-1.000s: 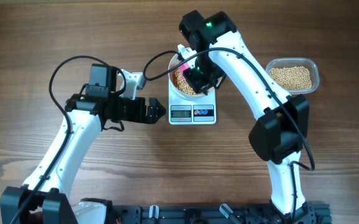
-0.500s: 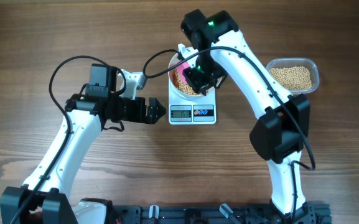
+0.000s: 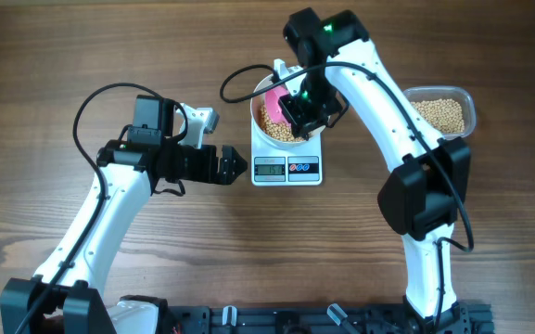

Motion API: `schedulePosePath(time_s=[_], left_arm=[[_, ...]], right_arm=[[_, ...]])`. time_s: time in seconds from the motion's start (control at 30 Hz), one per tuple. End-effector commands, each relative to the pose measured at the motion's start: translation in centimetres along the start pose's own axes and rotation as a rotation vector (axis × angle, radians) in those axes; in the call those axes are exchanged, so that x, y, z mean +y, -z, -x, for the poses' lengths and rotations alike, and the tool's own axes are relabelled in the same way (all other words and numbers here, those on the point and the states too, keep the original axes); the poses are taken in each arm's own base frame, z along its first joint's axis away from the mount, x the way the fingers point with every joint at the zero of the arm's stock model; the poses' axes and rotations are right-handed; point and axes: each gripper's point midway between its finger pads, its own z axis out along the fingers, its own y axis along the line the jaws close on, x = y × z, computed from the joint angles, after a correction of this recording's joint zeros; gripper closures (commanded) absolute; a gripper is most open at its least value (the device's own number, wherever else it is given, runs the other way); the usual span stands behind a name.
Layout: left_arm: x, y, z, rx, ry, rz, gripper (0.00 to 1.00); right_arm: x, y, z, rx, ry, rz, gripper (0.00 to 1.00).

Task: Scoop item into bowl and weigh 150g on scale
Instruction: 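Lift the pink scoop out of the bowl and move it right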

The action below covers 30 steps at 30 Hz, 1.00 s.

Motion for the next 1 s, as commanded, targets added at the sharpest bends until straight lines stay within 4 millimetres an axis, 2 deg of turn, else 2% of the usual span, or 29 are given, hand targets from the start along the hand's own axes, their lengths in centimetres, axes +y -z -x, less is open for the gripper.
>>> schedulePosePath(time_s=[0.0, 0.4, 0.67, 0.97], left_arm=[[-0.1, 0.2, 0.7, -0.014, -0.032, 0.005, 0.0], [-0.1, 0.2, 0.7, -0.014, -0.032, 0.005, 0.0], [-0.1, 0.2, 0.7, -0.014, -0.032, 0.005, 0.0], [-0.1, 0.2, 0.7, -0.014, -0.032, 0.005, 0.0]], right_arm=[[1.0, 1.3, 0.3, -0.045, 0.021, 0.119, 0.95], [1.5, 4.0, 0.7, -0.127, 0.0, 0.294, 0.96], [1.5, 4.8, 0.7, -0.154, 0.003, 0.296, 0.96], [2.4, 8.0, 0.6, -0.255, 0.052, 0.279, 0.96]])
